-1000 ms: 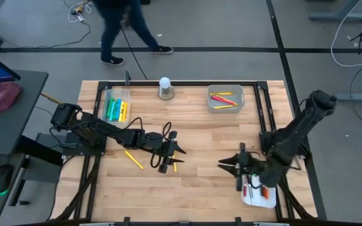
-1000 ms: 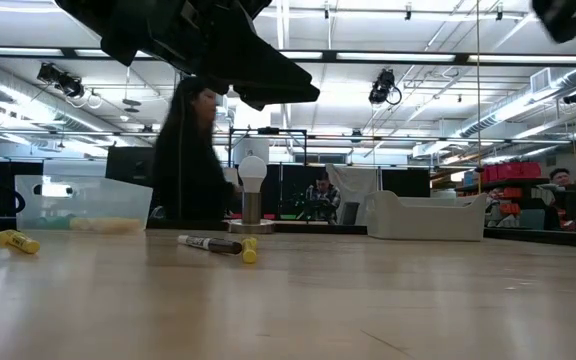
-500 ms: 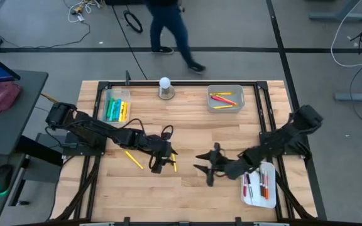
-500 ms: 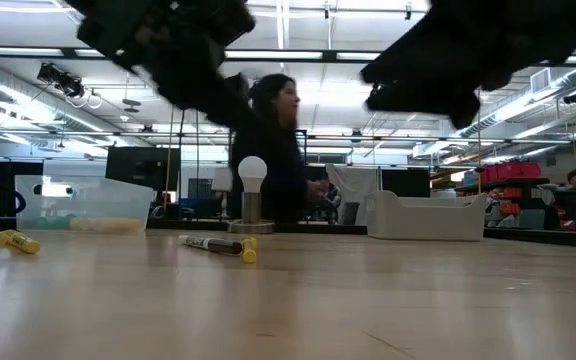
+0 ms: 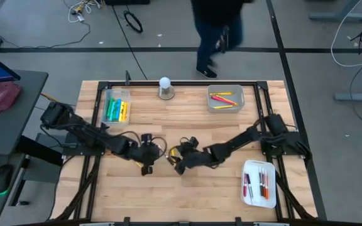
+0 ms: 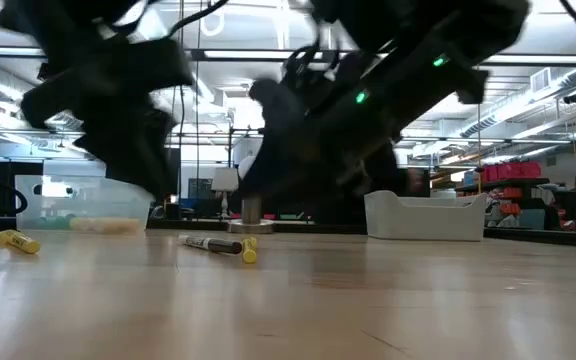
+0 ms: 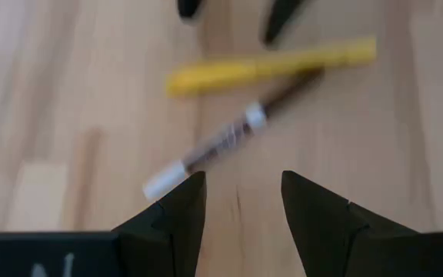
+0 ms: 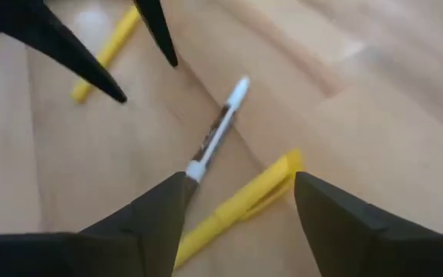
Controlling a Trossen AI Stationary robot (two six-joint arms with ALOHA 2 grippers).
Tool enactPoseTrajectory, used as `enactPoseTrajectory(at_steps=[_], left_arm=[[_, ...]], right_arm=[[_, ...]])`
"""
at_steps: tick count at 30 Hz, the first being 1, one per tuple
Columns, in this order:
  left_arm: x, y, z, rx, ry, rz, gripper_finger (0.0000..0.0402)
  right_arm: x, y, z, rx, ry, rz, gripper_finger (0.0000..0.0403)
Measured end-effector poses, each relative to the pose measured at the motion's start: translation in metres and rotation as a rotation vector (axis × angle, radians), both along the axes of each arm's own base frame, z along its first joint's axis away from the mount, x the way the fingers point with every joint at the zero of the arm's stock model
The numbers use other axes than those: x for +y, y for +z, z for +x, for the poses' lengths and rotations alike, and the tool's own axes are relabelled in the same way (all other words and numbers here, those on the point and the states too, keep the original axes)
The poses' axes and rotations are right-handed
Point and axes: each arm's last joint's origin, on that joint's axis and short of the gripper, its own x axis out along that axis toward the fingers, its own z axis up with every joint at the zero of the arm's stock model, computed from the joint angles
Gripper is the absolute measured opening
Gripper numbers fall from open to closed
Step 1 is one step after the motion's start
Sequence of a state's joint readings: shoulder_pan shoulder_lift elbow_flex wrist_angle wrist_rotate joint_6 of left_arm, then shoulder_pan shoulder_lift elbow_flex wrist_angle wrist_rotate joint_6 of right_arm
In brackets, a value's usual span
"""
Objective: Pick & Place Markers
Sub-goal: Put the yellow pen into the gray bin
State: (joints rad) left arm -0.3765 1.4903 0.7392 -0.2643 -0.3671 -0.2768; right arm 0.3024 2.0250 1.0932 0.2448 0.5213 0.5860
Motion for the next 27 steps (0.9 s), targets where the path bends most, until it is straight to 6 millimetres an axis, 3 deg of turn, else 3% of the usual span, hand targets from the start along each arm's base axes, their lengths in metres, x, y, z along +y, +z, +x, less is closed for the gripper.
enactPoseTrajectory(at_steps=[8,16,27], left_arm=[[-0.008,-0.037,-0.031,-0.150,0.119,0.029,0.0178],[-0.004,-0.036,-0.027,-0.346,0.127,0.036,0.0178],[0.001,-0.035,-0.025,-0.378,0.130,0.040,0.0178]], right_arm=[[-0.011,-0.015,0.018,0.152,-0.010,-0.003,0.0225],[-0.030,-0.021,0.017,0.223,-0.052,0.019,0.0175],[-0.048,-0.034,0.003,0.393,0.076,-0.022,0.0063]])
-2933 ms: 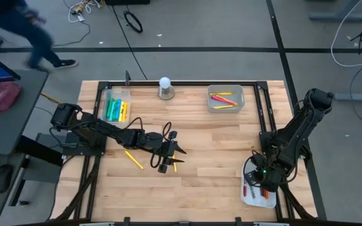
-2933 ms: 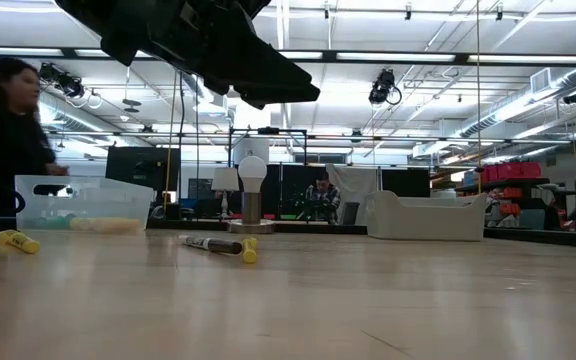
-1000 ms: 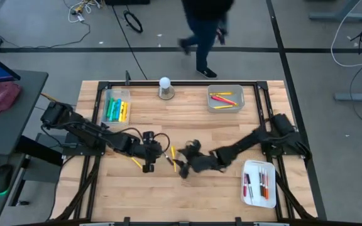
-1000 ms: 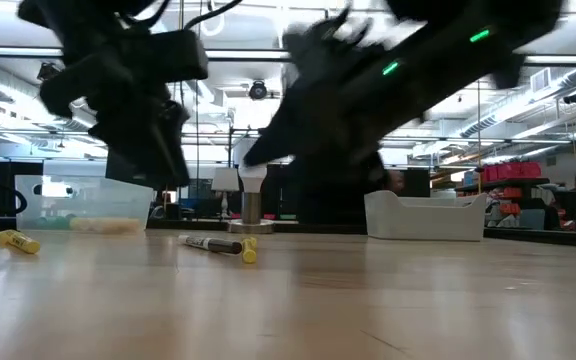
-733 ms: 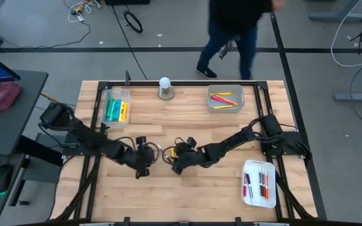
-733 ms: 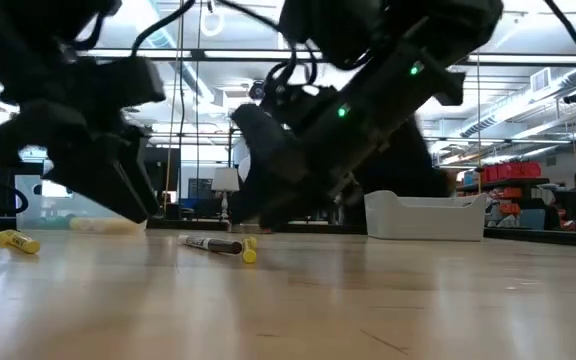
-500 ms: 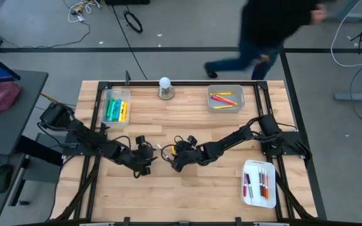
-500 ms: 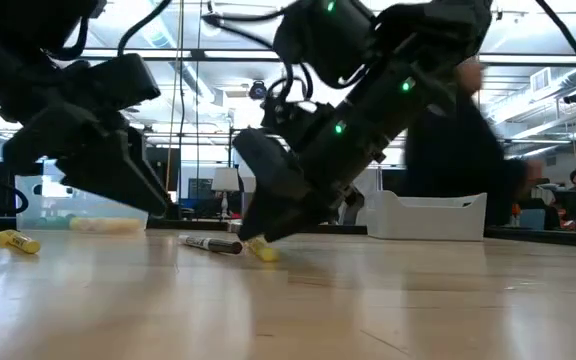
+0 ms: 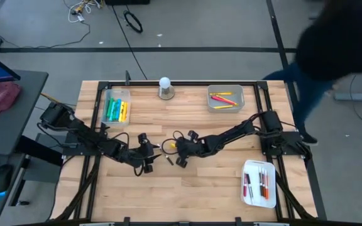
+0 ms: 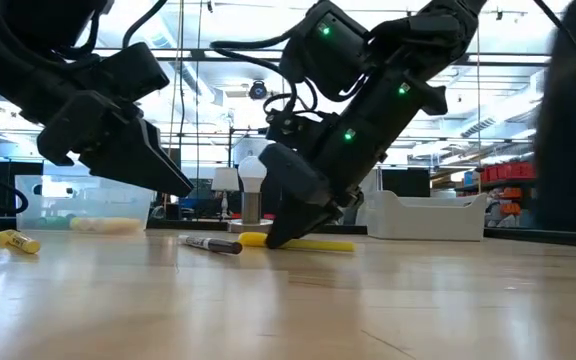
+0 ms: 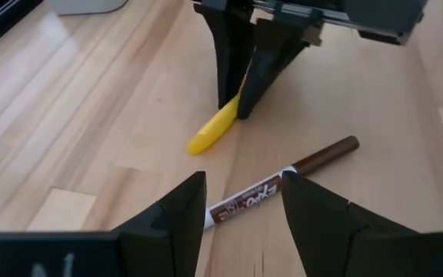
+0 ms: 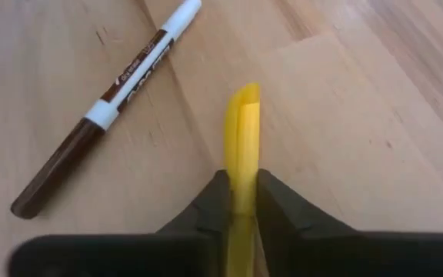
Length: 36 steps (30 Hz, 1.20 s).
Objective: Pick & Place Markers
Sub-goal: Put the yellow pen into the gray bin
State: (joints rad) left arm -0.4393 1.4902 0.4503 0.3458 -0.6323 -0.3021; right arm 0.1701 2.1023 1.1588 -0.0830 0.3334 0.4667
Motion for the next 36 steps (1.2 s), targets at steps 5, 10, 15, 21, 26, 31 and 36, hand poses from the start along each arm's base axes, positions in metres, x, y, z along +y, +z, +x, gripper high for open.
enactPoseTrajectory(at_steps=[5,10,15,21,26,31,36], left_arm=[[0.000,0.000,0.000,0.000,0.000,0.000,0.0178],[0.000,0.000,0.000,-0.002,0.000,-0.001,0.0178],[0.000,0.001,0.000,-0.008,0.000,-0.004,0.0178],[0.002,0.005,0.005,-0.064,0.015,-0.030,0.0178],[0.001,0.008,0.007,-0.104,0.017,-0.048,0.0178],[0.001,0.009,0.008,-0.118,0.017,-0.054,0.0178],[0.001,0.010,0.008,-0.123,0.017,-0.057,0.0178]], right_arm=[[-0.006,-0.001,-0.002,0.002,0.005,-0.010,0.0020],[-0.011,0.020,-0.014,0.073,0.084,-0.101,0.0021],[-0.026,0.078,-0.045,0.189,0.104,-0.230,0.0026],[-0.073,0.143,-0.100,0.360,0.083,-0.309,0.0025],[-0.136,0.165,-0.140,0.528,0.007,-0.305,0.0026],[-0.186,0.159,-0.158,0.639,0.017,-0.266,0.0026],[-0.222,0.139,-0.161,0.730,0.115,-0.243,0.0027]])
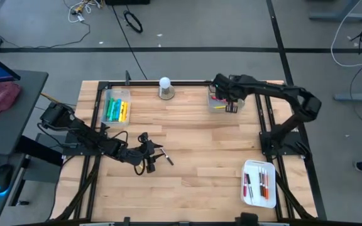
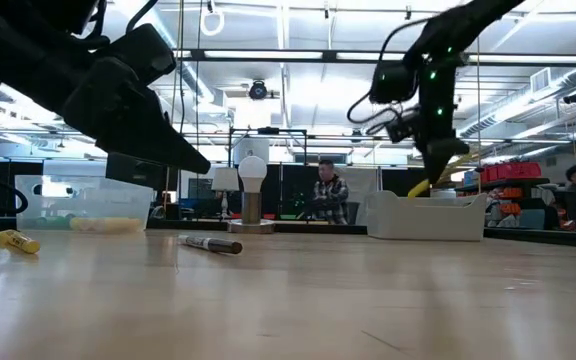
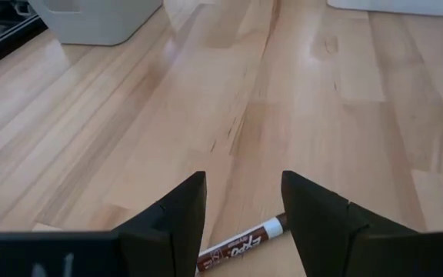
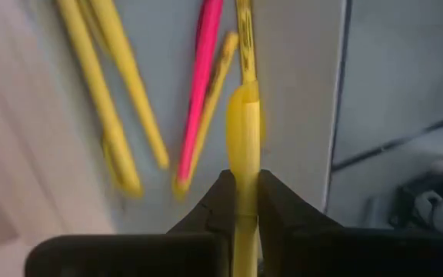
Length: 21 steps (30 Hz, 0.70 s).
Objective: Pick & Place Markers
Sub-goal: Put the yellow pen into the gray bin
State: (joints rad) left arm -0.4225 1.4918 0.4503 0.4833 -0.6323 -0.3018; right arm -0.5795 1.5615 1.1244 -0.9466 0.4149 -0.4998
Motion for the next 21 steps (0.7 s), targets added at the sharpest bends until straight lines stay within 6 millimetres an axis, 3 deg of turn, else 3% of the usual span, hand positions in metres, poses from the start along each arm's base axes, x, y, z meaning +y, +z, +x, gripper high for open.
enactPoseTrajectory(at_steps=[7,13,21], left_arm=[[0.004,0.000,0.001,-0.002,0.014,0.001,0.0178],[0.007,0.000,0.003,-0.001,0.028,0.001,0.0178],[0.007,0.000,0.003,0.000,0.024,0.007,0.0178]], right_arm=[[-0.027,-0.025,0.015,-0.091,0.079,0.064,0.0027],[-0.030,-0.038,0.025,-0.131,0.187,0.126,0.0037],[-0.032,-0.042,0.028,-0.151,0.177,0.134,0.0088]])
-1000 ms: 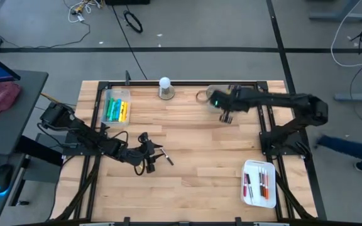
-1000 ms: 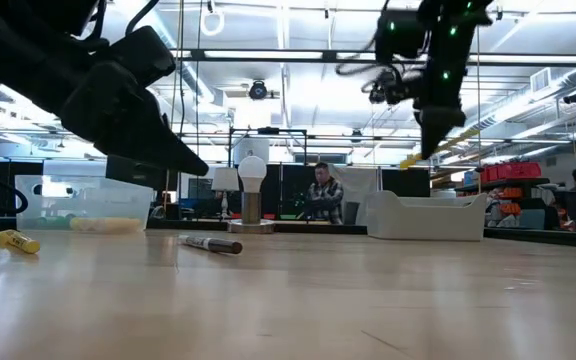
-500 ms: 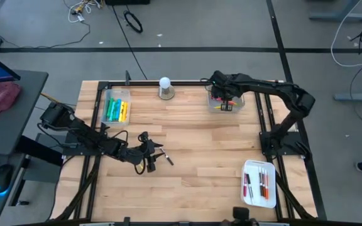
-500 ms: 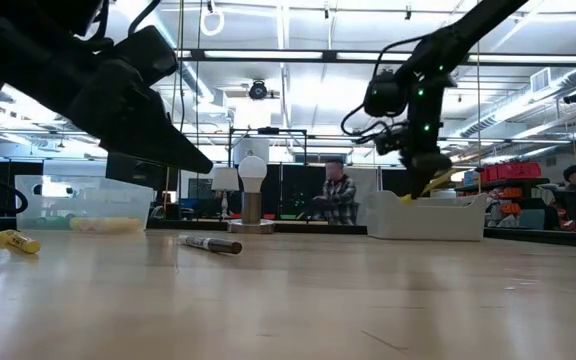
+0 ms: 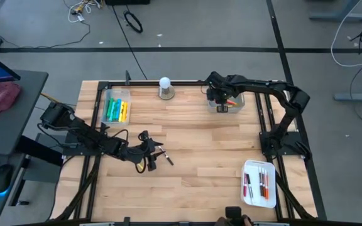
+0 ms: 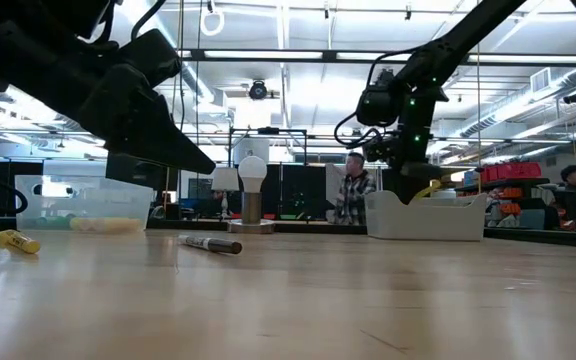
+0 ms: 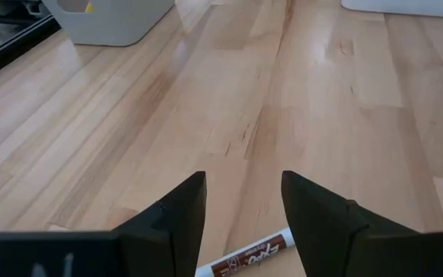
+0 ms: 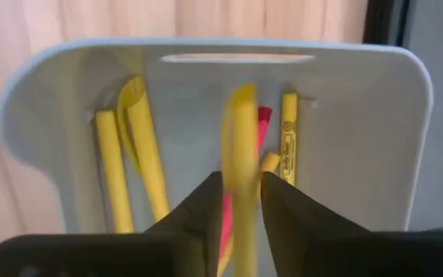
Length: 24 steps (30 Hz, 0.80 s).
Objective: Pick & Place Markers
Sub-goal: Put the yellow pen into the gray bin
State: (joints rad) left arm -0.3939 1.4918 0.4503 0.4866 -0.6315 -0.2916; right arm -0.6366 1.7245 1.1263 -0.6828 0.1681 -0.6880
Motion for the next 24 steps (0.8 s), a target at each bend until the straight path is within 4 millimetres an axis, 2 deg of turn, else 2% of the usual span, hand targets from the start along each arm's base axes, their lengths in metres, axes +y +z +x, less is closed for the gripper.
enactPoseTrajectory(at_steps=[8,13,16,18,24], left_arm=[[0.000,0.000,0.000,-0.003,0.000,-0.002,0.0178],[0.000,0.000,0.000,0.003,-0.018,0.004,0.0178],[0.000,0.003,0.002,-0.013,-0.051,0.006,0.0178],[0.001,0.005,0.004,-0.044,-0.046,-0.003,0.0178],[0.011,0.014,0.013,-0.093,-0.105,0.102,0.0178]], right_arm=[[0.004,0.003,0.002,0.083,-0.191,-0.196,0.0112],[0.029,0.015,0.004,0.112,-0.266,-0.286,0.0097],[0.059,0.031,0.011,0.007,-0.294,-0.279,0.0078],[0.088,0.045,0.017,-0.086,-0.266,-0.258,0.0062],[0.176,0.081,0.033,-0.518,-0.215,-0.094,0.0018]])
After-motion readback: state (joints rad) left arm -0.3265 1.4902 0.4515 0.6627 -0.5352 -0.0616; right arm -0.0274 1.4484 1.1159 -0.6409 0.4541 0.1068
